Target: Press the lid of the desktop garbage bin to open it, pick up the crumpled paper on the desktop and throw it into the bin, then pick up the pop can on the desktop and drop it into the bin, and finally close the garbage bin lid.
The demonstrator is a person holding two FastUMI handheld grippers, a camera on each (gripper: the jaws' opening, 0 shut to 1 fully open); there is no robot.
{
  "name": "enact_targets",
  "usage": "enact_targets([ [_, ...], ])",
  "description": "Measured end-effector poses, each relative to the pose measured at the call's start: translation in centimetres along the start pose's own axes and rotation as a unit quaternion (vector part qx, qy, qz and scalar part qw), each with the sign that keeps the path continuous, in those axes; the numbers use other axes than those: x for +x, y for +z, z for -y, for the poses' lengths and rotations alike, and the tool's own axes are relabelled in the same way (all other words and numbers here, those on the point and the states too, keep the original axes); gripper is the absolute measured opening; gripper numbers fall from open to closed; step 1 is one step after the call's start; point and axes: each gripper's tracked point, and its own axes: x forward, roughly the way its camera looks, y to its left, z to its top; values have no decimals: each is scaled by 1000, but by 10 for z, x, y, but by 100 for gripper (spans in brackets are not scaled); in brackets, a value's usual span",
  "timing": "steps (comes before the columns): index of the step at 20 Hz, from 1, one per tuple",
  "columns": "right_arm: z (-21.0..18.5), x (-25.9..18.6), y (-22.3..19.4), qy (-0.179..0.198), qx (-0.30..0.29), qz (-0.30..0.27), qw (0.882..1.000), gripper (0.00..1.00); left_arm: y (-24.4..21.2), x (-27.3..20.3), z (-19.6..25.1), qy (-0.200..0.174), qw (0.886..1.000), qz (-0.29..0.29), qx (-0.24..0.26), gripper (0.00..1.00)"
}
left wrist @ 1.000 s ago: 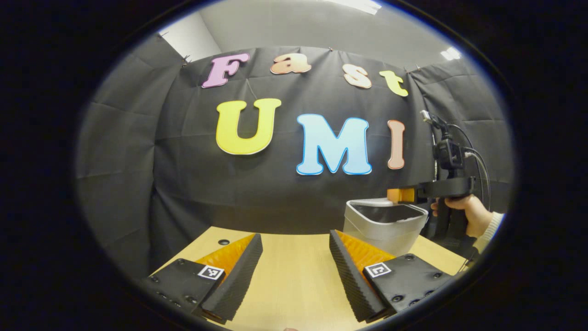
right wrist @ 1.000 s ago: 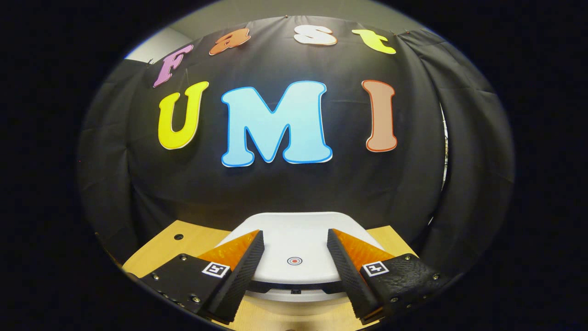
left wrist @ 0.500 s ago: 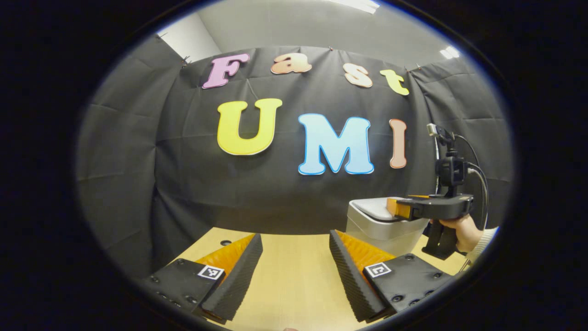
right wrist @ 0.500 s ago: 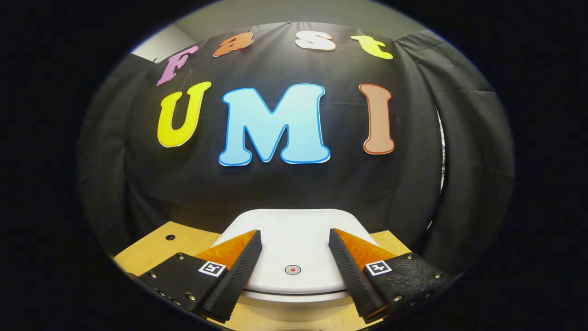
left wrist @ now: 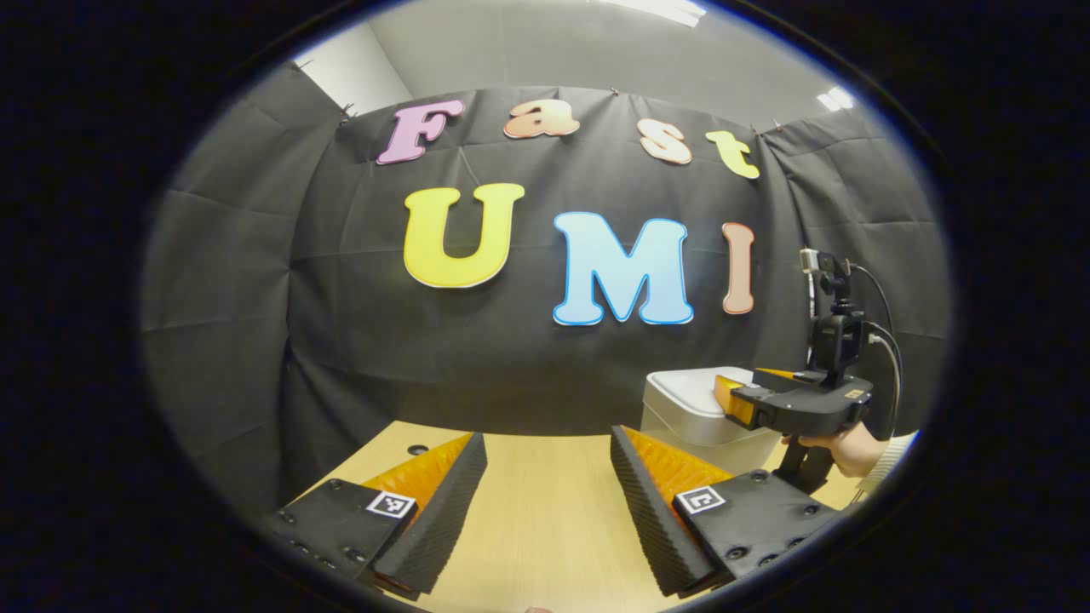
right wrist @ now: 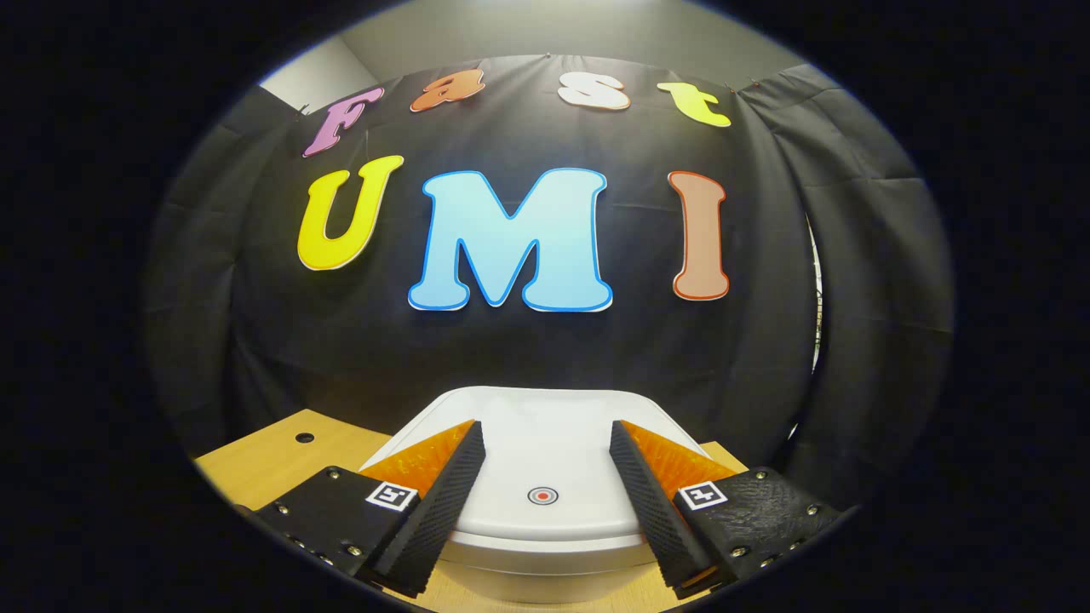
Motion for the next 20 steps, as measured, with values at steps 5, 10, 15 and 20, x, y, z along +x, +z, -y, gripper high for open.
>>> enact_targets([
  [5, 0, 0, -4, -7, 8, 18, 1000, 96, 6, -6, -4, 9, 1000, 6, 1, 95],
  [10, 0, -1, 0, -7, 11, 21, 1000, 96, 6, -22, -6, 25, 1000, 9, -6, 96],
  [15, 0, -6, 2, -4, 13, 14, 1000, 95, 6, -41, -11, 55, 998, 8, -5, 95],
  [20, 2, -35, 4, -1, -18, 7, 1000, 95, 11, -61, -17, 82, 996, 16, 12, 96],
])
